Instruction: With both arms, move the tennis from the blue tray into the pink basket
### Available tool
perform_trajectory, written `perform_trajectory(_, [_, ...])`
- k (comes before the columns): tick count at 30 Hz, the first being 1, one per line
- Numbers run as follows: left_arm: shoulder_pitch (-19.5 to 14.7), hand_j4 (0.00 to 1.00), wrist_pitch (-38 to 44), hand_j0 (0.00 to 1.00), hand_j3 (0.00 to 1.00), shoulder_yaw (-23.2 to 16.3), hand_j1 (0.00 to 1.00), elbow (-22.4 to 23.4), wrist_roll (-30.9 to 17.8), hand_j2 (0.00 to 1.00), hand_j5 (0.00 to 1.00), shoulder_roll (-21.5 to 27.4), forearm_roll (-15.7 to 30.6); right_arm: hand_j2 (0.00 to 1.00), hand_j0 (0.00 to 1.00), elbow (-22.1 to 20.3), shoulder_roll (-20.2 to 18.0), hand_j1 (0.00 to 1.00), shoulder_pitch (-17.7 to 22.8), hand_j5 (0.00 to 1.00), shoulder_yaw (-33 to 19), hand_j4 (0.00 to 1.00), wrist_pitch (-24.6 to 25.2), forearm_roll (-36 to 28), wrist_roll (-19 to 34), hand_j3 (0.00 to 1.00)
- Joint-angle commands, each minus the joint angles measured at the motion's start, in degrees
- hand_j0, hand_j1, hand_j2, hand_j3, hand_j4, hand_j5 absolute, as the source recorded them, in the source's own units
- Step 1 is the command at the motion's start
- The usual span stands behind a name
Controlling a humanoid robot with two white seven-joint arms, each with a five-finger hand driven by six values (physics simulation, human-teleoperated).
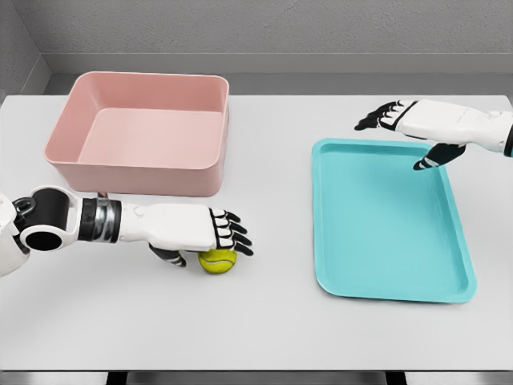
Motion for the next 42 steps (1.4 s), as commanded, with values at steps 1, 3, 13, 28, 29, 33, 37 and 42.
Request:
perform_trajectory(1, [0.0, 1.0, 0.1, 1.0, 1.0, 0.1, 1.0, 0.2, 0.1, 1.0, 1.0, 0.0, 0.3, 1.0, 1.0, 0.0, -0.1, 1.0, 0.0, 1.0, 0.0, 1.0, 0.1, -0.4, 0.0, 1.0])
perform_trajectory(3, [0.0, 1.0, 0.1, 1.0, 1.0, 0.2, 1.0, 0.2, 0.1, 1.0, 1.0, 0.0, 0.3, 1.0, 1.0, 0.0, -0.1, 1.0, 0.2, 1.0, -0.1, 1.0, 0.1, -0.4, 0.0, 1.0])
perform_trajectory(13, [0.4, 1.0, 0.1, 1.0, 1.0, 0.2, 1.0, 0.2, 0.1, 1.0, 1.0, 0.0, 0.4, 1.0, 1.0, 0.7, -0.1, 1.0, 0.2, 1.0, -0.1, 1.0, 0.1, -0.4, 0.0, 1.0])
perform_trajectory(28, [0.8, 1.0, 0.1, 1.0, 1.0, 0.2, 1.0, 2.0, 0.1, 1.0, 1.0, -0.5, 0.2, 1.0, 1.0, 0.7, -0.2, 1.0, 0.2, 1.0, -0.1, 1.0, 0.1, -0.4, 0.0, 1.0])
perform_trajectory(29, [0.8, 1.0, 0.1, 1.0, 1.0, 0.2, 1.0, 1.9, 0.1, 1.0, 1.0, -0.5, 0.2, 1.0, 1.0, 0.7, -0.2, 1.0, 0.2, 1.0, -0.1, 1.0, 0.1, -0.4, 0.0, 1.0])
perform_trajectory(33, [0.8, 1.0, 0.1, 1.0, 1.0, 0.2, 1.0, 1.8, 0.1, 1.0, 1.0, -0.5, 0.2, 1.0, 1.0, 0.7, -0.2, 1.0, 0.2, 1.0, -0.1, 1.0, 0.1, -0.4, 0.0, 1.0])
perform_trajectory(37, [0.9, 0.94, 0.1, 0.94, 0.94, 0.2, 0.94, 1.8, 0.1, 0.94, 0.94, -0.9, 0.2, 1.0, 1.0, 0.7, -0.2, 1.0, 0.2, 1.0, -0.1, 1.0, 0.1, -0.4, 0.0, 1.0])
perform_trajectory(42, [1.3, 0.68, 0.1, 0.68, 0.68, 0.2, 0.68, 1.8, 0.2, 0.68, 0.68, -0.8, 0.6, 1.0, 1.0, 0.7, -0.2, 1.0, 0.1, 1.0, -0.2, 1.0, 0.1, -0.4, 0.0, 1.0])
